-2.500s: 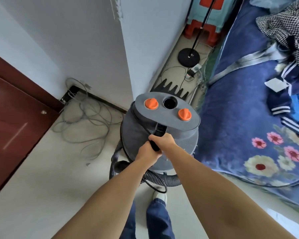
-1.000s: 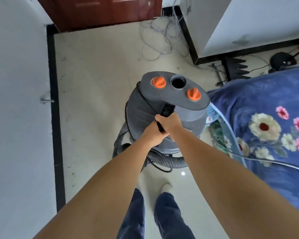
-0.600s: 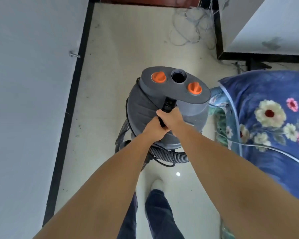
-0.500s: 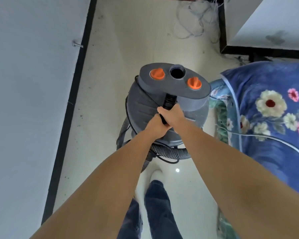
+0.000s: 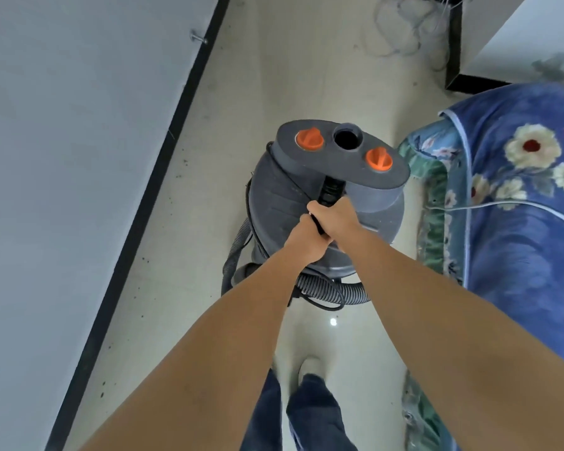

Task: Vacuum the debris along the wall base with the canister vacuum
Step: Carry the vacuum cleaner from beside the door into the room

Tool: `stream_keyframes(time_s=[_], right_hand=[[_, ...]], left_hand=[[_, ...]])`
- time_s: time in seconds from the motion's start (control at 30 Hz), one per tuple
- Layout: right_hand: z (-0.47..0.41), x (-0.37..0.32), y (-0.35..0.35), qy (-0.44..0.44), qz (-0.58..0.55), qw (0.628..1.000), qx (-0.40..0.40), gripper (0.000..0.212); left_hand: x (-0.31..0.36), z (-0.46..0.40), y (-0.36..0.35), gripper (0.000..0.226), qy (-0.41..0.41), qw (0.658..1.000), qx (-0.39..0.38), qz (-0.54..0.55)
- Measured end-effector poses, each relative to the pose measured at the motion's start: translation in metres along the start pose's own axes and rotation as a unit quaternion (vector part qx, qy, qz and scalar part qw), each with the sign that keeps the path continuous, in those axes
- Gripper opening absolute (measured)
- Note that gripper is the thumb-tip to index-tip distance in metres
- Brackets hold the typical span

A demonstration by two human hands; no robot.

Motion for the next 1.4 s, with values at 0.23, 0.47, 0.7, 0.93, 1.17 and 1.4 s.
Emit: stream_keyframes(time_s=[0.23, 0.47, 0.7, 0.93, 1.17, 1.4], right_hand=[[0.076, 0.049, -0.034, -0.008, 0.013, 0.999, -0.032, 0.067], [0.150, 0.100, -0.057, -0.008, 0.028, 0.998, -0.053, 0.058], [0.233, 0.156, -0.095, -0.004, 0.035, 0.999, -0.039, 0.059], [0.324, 0.216, -0.139, 0.002, 0.028, 0.999, -0.046, 0.052], [0.404, 0.269, -0.159, 0.016, 0.051, 0.995, -0.090, 0.055], [0.459, 0.323, -0.163, 0.053, 0.107, 0.982, -0.146, 0.049]], left_hand=[[-0.068, 0.072, -0.017, 0.050, 0.014, 0.999, 0.049, 0.001], [-0.126, 0.144, -0.040, 0.053, 0.020, 0.997, 0.069, 0.020], [-0.201, 0.221, -0.058, 0.050, 0.013, 0.997, 0.074, 0.015], [-0.281, 0.310, -0.072, 0.042, 0.027, 0.996, 0.080, 0.018], [-0.340, 0.387, -0.108, 0.040, 0.051, 0.989, 0.126, 0.059], [-0.379, 0.452, -0.162, 0.035, 0.067, 0.970, 0.193, 0.132]])
Point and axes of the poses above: each hand's wrist, its own z-axis away from the middle knuckle, its own y-axis out of the back of the hand, x = y × z, the point moved 1 cm from there along -z, towards the middle knuckle, and after that the axes turned 1 degree about -z, right-handed, at the moved point
